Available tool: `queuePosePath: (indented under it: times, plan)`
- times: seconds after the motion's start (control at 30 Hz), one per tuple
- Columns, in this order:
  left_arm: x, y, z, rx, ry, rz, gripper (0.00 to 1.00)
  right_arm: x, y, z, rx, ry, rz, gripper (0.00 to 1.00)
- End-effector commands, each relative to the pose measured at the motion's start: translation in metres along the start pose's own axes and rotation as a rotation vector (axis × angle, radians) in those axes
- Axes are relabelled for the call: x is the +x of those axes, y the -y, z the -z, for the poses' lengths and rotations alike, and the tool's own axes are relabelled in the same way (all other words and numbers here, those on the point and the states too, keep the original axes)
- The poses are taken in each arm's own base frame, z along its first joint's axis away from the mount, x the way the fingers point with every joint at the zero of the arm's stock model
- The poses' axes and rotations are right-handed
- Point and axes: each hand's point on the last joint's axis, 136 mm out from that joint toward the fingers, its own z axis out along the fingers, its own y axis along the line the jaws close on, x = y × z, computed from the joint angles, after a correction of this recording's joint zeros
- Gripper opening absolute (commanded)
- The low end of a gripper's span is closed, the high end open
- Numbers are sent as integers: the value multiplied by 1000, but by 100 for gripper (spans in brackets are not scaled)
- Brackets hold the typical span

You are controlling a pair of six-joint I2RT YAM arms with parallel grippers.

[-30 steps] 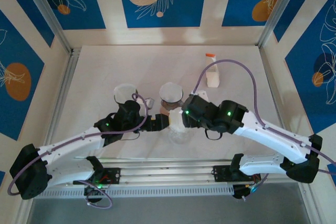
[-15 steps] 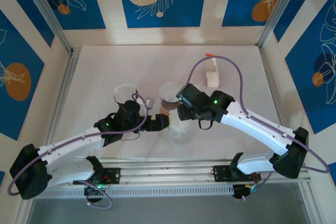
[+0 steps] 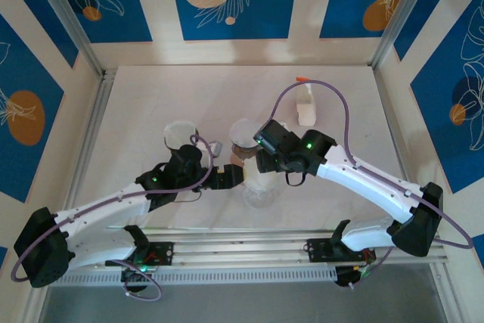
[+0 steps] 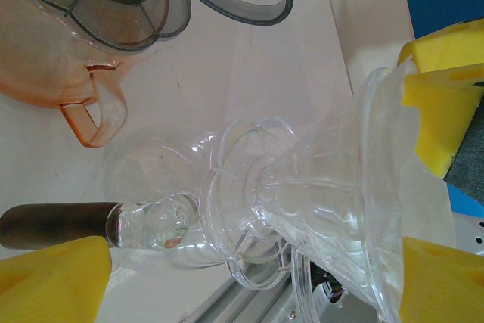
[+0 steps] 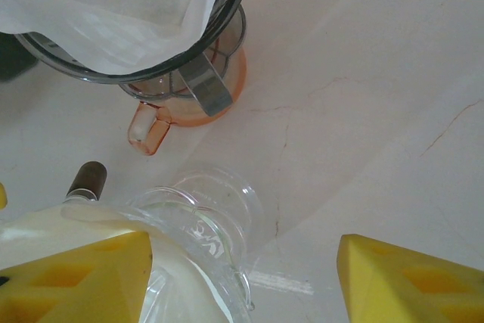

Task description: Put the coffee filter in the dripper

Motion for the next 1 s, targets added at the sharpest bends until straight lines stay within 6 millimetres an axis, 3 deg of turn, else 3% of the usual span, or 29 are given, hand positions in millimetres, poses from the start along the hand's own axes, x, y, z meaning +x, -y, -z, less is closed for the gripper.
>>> queuePosePath:
  times: [0.0, 0.17, 0.27, 0.57, 0.97]
  plan:
    - [2, -8, -2, -20, -2, 6, 93, -2, 2, 7, -1, 18, -17, 67]
    - [2, -8, -2, -21, 1, 6, 93, -8, -2, 29, -66, 114, -20, 70]
    - [1, -8, -2, -20, 2, 7, 93, -8, 0, 31, -87, 117, -27, 71]
    - [1, -8, -2, -23, 2, 8, 93, -4, -9, 12, -91, 60, 3, 67]
    - [2, -8, -2, -19, 1, 9, 93, -3, 5, -5, -3, 30, -35, 60]
